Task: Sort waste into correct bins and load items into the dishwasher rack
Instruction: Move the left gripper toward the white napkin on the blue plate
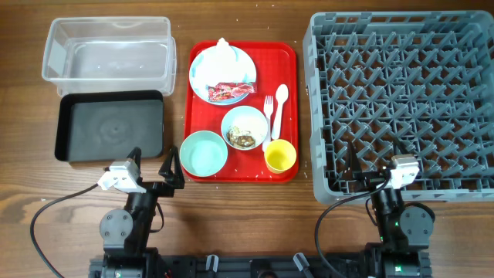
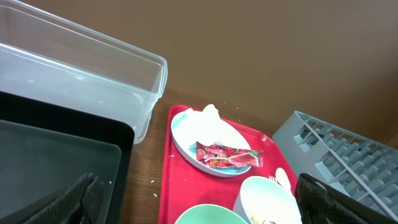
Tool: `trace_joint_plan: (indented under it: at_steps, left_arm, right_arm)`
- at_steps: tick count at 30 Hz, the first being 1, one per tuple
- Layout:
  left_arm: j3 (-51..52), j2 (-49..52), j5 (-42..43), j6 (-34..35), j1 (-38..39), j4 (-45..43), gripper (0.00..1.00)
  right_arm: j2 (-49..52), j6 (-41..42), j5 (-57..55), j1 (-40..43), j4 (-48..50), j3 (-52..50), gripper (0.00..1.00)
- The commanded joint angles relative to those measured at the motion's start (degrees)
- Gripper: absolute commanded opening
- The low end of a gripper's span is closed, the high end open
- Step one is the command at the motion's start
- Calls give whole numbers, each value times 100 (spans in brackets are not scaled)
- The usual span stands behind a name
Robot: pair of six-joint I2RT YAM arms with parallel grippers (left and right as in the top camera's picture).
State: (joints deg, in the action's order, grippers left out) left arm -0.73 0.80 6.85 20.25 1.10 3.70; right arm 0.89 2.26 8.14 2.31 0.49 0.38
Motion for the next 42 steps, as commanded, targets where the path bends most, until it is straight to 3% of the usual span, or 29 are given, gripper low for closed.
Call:
trace_joint_plan:
  at_steps: [1, 25, 30, 36, 42]
  left_arm:
    - [42, -31, -52, -50, -31, 20, 100]
    - [42, -31, -52, -50, -31, 20, 100]
    - [39, -31, -52, -48, -31, 15, 100]
    - [42, -31, -245, -166, -31, -70, 100]
    - [37, -31, -240, -227, -31, -522, 100]
  right_arm:
    - [-46, -20, 96, 28, 28, -9, 100]
    - [-9, -59, 98, 28, 35, -9, 100]
    - [-9, -57, 682, 28, 310, -7, 100]
    - [-9, -79, 732, 28, 938, -7, 100]
    - [44, -223, 743, 28, 938, 190, 100]
